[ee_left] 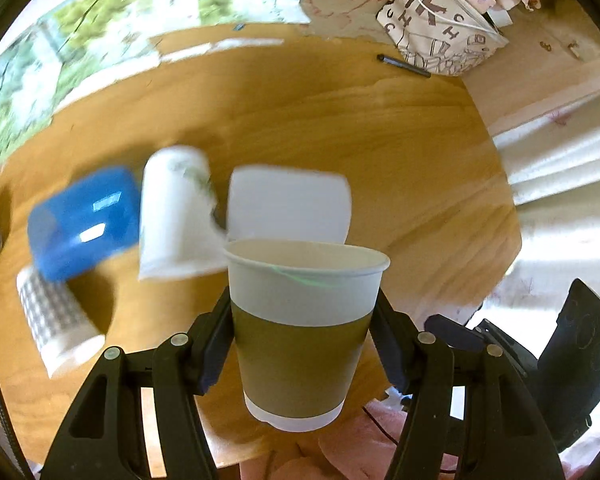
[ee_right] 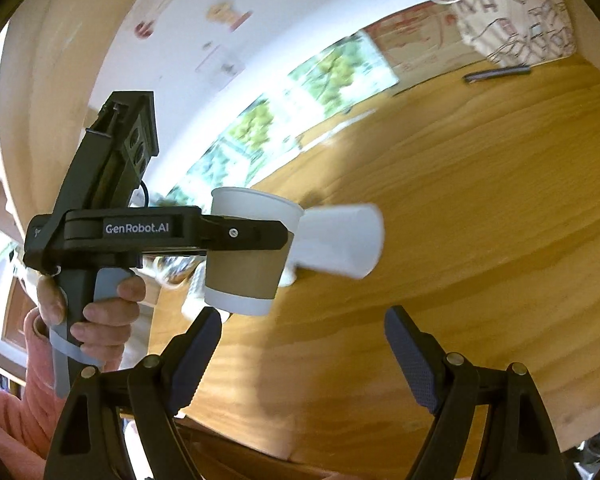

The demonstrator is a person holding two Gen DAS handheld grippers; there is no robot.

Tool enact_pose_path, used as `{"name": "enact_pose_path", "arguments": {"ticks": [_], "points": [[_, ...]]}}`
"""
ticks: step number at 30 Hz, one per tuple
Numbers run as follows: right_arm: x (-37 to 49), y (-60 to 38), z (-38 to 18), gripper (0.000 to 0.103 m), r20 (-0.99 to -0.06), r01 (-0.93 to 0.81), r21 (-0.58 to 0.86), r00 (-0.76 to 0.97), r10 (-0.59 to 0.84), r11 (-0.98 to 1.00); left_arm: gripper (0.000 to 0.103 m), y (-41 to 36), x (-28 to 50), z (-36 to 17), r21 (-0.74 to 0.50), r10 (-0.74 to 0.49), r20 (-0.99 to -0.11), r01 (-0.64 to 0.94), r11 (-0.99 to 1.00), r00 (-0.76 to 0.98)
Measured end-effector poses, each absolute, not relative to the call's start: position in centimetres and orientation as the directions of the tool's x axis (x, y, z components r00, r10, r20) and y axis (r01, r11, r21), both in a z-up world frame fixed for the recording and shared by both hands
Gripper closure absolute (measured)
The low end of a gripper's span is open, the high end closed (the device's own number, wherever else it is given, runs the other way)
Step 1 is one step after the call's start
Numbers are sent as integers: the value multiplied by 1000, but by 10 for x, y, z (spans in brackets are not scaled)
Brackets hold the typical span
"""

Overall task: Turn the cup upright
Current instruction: 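Bring the right tool toward the upright cup held by the left gripper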

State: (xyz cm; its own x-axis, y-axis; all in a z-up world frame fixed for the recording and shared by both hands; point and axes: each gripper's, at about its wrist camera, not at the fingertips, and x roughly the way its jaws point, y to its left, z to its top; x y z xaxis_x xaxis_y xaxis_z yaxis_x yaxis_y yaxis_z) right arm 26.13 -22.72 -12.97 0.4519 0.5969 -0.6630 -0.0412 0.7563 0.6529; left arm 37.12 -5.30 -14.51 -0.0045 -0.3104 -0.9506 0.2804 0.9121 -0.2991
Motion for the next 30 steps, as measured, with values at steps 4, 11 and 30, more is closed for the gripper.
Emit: {"name": "enact_pose_path", "arguments": {"ticks": [4, 11, 30], "points": [[246, -201, -132, 19, -677, -52, 645, 423, 602, 763, 36, -32, 346, -154, -314, -319, -948, 249, 916, -22], [218, -162, -139, 18, -704, -56, 630, 381, 600, 775, 36, -4, 314, -175, -311, -307, -950, 210, 927, -54], [189, -115, -162, 18, -749, -54, 589, 338, 570, 806, 35, 30, 280, -210, -423, -420, -906, 66, 904, -54]]}}
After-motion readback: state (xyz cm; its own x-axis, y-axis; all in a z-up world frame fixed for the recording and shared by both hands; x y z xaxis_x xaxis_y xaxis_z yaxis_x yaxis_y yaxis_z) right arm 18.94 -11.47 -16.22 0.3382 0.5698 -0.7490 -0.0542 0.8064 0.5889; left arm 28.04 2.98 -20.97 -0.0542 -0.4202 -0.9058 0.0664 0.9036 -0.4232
